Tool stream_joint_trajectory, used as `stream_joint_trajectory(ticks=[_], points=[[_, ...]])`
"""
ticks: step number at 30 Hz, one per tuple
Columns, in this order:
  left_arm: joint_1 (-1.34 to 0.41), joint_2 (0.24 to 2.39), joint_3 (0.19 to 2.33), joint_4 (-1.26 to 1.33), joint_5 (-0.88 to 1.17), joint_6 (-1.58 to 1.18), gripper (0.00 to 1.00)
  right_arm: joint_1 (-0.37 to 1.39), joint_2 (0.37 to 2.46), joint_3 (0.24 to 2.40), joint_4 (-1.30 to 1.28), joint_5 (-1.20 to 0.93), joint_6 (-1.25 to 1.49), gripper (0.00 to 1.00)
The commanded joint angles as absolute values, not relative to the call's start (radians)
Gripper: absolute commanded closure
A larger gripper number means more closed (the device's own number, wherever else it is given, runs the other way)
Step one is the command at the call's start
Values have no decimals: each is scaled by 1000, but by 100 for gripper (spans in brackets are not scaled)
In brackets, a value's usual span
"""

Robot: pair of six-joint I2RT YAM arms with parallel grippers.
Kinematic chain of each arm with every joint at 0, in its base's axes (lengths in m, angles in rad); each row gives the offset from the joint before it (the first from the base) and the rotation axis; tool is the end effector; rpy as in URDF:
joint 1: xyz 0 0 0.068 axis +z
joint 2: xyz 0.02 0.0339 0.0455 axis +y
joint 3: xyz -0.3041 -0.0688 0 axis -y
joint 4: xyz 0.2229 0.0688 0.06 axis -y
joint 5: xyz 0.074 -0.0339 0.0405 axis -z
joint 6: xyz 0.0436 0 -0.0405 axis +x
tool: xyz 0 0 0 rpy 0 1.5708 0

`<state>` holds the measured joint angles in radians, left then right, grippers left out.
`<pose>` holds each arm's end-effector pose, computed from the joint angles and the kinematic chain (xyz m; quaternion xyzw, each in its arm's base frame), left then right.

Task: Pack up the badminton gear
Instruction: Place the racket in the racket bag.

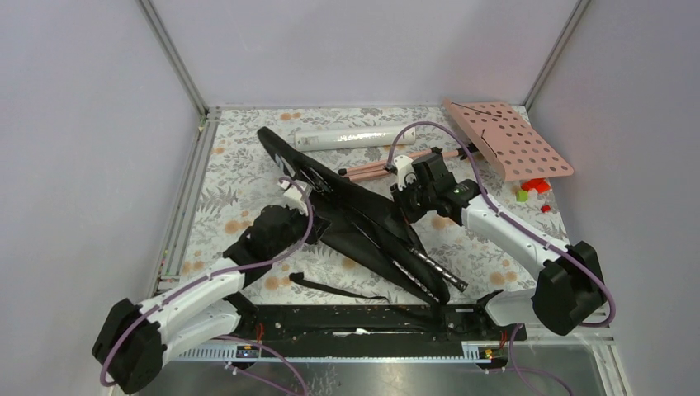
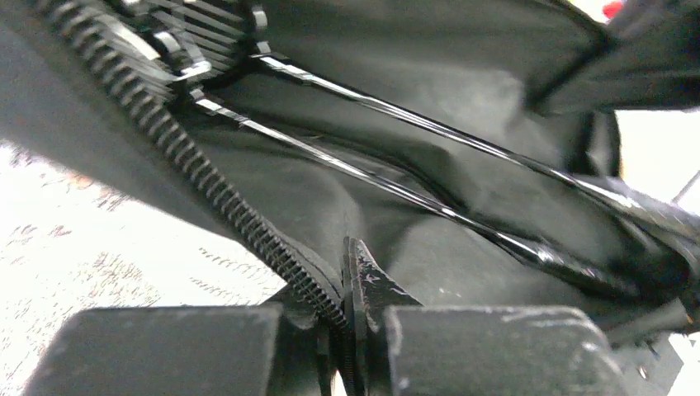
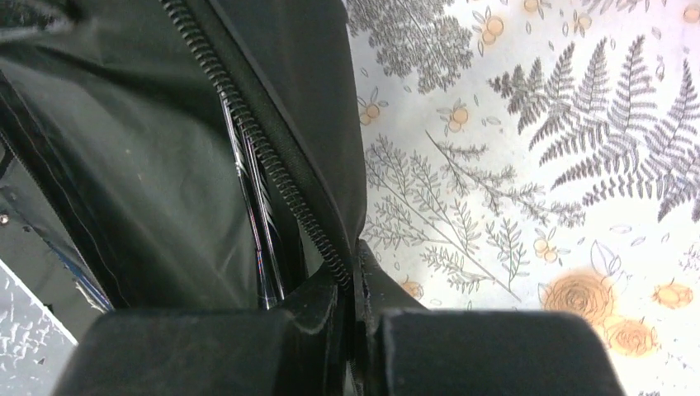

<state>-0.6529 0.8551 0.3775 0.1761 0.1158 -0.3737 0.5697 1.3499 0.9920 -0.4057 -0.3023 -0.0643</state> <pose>0.1225 -0.1000 0.2590 0.1458 0.7913 -0.3312 0.4927 0.2176 0.1548 0.3084 -0.3396 0.8454 0.2311 0.3413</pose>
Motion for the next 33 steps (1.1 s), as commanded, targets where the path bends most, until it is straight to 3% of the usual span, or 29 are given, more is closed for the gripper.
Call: stream_joint_trajectory(ticks=[1,7,14,24,33], points=[[-654,963,505,87,-138,-473,91,583,1349,1025,-447,-240,-11,100],[-655,1075,563,71,-55,-495,64,600,1349,1054,-419,-229,81,100],[-657,982,597,16,-5,-515,31,601,1373,1035,-417,-163,139,100],[-722,986,601,-65,14,-705,22,615,1354,904,-239,-118,409,100],[-868,961,410,153,-119,-1014,15,759,1362,905,-151,60,571,100]])
